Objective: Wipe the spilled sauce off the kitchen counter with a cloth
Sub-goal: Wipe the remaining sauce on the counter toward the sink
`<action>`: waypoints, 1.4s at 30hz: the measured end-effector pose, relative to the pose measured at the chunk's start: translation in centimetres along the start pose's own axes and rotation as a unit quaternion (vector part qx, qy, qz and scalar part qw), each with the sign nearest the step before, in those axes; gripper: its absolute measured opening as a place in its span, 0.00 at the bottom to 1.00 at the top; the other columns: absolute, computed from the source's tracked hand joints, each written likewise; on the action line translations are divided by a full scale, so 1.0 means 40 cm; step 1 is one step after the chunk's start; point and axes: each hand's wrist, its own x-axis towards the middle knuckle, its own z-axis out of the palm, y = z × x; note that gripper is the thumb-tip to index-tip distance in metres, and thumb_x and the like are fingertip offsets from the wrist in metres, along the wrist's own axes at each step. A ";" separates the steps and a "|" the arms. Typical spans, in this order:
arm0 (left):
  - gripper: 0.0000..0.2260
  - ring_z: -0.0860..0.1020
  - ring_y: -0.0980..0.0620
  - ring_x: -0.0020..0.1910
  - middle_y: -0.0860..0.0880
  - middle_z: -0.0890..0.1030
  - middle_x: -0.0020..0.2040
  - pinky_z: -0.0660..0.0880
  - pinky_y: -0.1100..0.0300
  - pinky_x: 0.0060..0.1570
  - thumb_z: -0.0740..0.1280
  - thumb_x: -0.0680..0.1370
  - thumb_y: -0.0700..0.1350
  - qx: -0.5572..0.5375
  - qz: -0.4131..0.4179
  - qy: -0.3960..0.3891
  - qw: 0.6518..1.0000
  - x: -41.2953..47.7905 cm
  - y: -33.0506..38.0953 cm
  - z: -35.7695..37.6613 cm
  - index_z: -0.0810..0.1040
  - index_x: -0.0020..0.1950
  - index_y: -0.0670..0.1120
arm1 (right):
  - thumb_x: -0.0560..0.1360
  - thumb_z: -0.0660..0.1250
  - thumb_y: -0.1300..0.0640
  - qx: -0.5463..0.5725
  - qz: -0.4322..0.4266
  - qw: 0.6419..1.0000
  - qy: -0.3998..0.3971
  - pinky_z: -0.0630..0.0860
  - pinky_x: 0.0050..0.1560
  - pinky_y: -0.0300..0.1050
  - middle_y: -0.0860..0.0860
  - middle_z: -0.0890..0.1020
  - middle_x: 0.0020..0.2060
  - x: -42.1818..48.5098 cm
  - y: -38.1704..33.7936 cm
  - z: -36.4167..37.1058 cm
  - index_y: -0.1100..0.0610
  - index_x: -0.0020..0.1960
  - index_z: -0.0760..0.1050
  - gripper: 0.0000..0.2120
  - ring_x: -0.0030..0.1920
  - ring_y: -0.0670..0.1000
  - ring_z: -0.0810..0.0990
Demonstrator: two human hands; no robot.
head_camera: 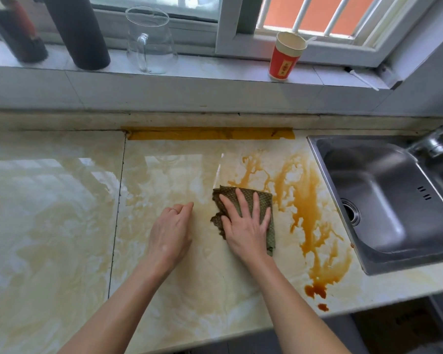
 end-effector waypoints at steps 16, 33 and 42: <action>0.21 0.72 0.45 0.56 0.46 0.74 0.62 0.73 0.54 0.52 0.58 0.74 0.35 -0.048 -0.007 0.013 0.999 0.015 -0.008 0.004 0.70 0.67 0.46 | 0.80 0.49 0.41 -0.023 -0.172 0.984 0.037 0.44 0.71 0.69 0.46 0.56 0.78 -0.047 -0.040 0.044 0.38 0.77 0.53 0.25 0.78 0.55 0.49; 0.17 0.75 0.44 0.54 0.46 0.77 0.58 0.76 0.51 0.46 0.61 0.75 0.34 -0.083 -0.041 0.090 0.992 0.037 0.026 0.023 0.75 0.63 0.44 | 0.78 0.60 0.51 -0.061 -0.456 0.887 -0.026 0.46 0.73 0.69 0.45 0.63 0.76 0.091 0.088 -0.052 0.37 0.73 0.64 0.25 0.78 0.53 0.54; 0.18 0.76 0.45 0.52 0.45 0.78 0.56 0.75 0.55 0.47 0.62 0.73 0.32 -0.101 -0.047 0.117 0.987 0.053 0.041 0.022 0.76 0.60 0.43 | 0.75 0.55 0.37 0.179 -0.069 0.981 0.041 0.48 0.76 0.58 0.46 0.63 0.75 -0.004 0.009 -0.053 0.40 0.73 0.66 0.26 0.76 0.47 0.55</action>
